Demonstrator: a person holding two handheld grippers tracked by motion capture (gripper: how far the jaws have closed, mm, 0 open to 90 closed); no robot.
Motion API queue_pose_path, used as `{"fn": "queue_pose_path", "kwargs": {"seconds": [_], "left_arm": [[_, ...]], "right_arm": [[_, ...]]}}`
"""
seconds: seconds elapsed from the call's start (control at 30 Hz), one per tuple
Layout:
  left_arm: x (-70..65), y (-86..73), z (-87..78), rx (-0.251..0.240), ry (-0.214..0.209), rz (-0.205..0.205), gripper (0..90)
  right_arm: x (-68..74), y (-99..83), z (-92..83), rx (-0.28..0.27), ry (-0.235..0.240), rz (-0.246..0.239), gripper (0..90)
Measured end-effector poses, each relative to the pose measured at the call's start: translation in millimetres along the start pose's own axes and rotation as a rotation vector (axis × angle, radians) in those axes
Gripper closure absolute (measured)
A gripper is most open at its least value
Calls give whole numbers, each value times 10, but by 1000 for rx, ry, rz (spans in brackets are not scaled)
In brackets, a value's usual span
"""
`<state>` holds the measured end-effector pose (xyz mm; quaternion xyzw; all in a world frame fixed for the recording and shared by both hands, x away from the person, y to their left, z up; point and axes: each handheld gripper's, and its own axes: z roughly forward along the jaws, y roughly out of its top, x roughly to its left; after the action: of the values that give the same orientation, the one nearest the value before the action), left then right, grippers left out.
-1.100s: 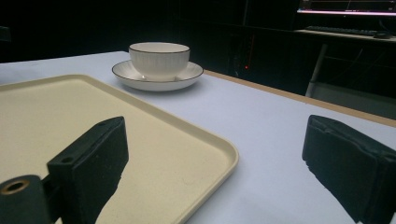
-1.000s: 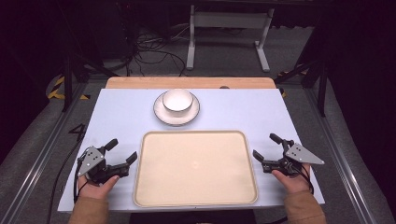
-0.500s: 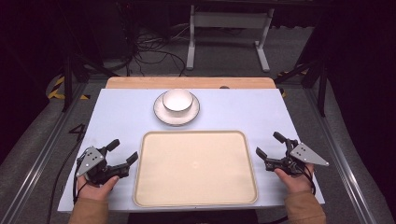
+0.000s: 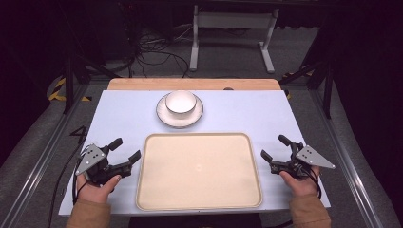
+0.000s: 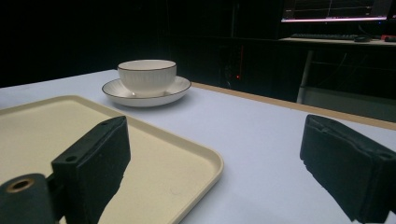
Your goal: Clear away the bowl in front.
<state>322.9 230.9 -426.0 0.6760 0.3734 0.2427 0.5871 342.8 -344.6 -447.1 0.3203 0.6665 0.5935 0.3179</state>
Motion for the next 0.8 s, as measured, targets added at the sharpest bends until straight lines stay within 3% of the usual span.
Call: {"fn": "queue_pose_path", "kwargs": {"seconds": [0.43, 0.57, 0.8], "left_arm": [[3, 261, -17, -18, -20, 5, 154], [-17, 332, -11, 16, -35, -28, 217], [-20, 430, 32, 1, -48, 4, 203]], "right_arm": [[-19, 0, -38, -4, -10, 5, 90], [-28, 3, -51, -7, -13, 5, 91], [-43, -1, -69, -15, -15, 18, 94]]}}
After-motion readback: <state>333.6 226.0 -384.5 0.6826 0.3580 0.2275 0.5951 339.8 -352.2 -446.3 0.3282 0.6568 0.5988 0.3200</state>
